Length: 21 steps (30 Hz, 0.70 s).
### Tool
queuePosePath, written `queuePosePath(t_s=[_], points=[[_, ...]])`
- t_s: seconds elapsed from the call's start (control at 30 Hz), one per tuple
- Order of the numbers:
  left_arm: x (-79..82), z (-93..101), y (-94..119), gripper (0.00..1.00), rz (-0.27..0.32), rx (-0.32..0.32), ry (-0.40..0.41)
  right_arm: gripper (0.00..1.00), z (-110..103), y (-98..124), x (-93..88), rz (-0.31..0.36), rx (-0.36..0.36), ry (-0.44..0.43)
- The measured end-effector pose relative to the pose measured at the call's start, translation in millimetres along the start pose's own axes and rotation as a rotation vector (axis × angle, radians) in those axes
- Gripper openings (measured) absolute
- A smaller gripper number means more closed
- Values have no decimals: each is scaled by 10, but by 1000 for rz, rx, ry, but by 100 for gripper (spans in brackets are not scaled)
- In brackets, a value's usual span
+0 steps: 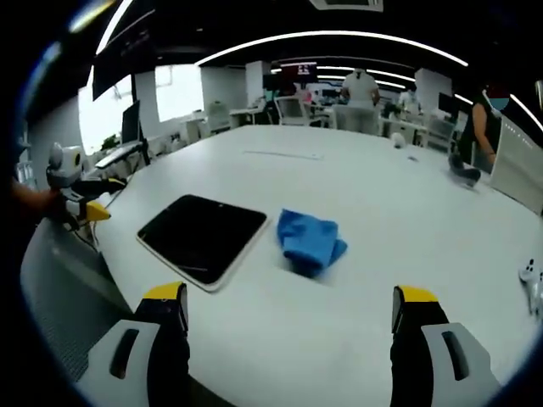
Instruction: Wipe the mirror surface with the cleaning cloth until all visible marks leave the cleaned area.
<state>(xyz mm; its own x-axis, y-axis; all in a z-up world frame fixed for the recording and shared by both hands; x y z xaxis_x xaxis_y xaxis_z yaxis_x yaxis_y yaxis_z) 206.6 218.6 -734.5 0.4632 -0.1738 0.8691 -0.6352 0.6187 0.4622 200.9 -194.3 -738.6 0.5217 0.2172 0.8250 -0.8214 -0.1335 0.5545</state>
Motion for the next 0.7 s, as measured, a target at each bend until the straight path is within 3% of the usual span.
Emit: queuePosePath(t_s=[0.7], points=[[-18, -13, 2, 99, 1, 4, 12, 99, 23, 8, -6, 34, -6, -6]])
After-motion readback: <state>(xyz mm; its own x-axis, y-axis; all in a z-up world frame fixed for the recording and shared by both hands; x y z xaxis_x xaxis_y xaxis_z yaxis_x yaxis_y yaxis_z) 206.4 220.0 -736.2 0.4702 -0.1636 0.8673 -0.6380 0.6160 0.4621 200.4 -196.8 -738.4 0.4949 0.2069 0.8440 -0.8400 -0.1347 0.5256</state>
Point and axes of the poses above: the point that each gripper's makers call its tool centre point, and the gripper's own axes: y roughly backward along the fingers, z roughly to its right, x roughly out of its top, the point moved 10 cm from there along y, roughly backward along the fingers, and after that the axes turned 12 degrees about -x, right-handed, at the moved point
